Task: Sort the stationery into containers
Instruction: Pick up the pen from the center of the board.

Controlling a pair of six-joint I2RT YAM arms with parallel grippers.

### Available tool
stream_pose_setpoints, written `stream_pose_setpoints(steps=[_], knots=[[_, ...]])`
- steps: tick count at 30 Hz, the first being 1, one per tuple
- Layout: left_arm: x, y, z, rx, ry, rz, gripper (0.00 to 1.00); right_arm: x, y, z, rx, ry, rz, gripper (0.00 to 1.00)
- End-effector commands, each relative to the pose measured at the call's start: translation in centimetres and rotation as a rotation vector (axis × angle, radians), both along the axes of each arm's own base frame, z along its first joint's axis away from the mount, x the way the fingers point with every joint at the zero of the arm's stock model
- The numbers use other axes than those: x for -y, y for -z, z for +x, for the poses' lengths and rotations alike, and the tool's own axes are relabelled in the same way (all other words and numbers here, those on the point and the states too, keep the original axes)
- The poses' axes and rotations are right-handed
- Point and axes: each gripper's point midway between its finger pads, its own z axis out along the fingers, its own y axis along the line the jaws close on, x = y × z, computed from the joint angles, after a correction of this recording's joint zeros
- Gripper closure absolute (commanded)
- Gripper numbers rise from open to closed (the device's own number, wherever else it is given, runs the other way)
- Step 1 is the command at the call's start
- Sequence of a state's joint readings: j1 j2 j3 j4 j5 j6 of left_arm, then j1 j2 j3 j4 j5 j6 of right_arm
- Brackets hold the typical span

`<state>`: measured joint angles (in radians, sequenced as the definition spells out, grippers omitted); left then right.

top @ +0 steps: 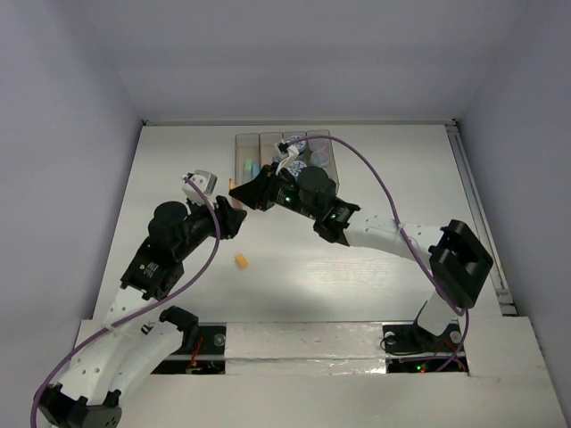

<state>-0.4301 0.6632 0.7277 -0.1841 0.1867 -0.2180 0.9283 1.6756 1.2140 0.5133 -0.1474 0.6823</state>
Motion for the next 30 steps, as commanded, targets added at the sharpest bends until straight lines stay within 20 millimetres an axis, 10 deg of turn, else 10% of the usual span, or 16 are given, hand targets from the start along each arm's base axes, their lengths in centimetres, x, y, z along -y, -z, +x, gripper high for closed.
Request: stream_pose_setpoints(steps=[1, 20, 25, 30], knots=[[-0.1, -1.4, 0.4, 0.052, -0.014, -0.029, 0.62, -0.1, -3.7, -1.7, 0.057, -0.039, 0.098, 0.91], [0.5, -0.9, 0.4, 0.031, 0.016, -0.028, 0.75, -0.8, -4.6, -3.2, 0.070, -0.116, 0.158, 0.91], [0.1, -1.1, 0.6, 0.037, 0.001, -0.027, 0.98, -0.6, -4.6, -3.4, 0.078, -0.120, 0.161, 0.91], [-0.2, -1.5, 0.4, 0.053, -0.006, -0.021, 1.00, 0.0, -4.5, -3.6, 0.103, -0.109, 0.140, 0.80]])
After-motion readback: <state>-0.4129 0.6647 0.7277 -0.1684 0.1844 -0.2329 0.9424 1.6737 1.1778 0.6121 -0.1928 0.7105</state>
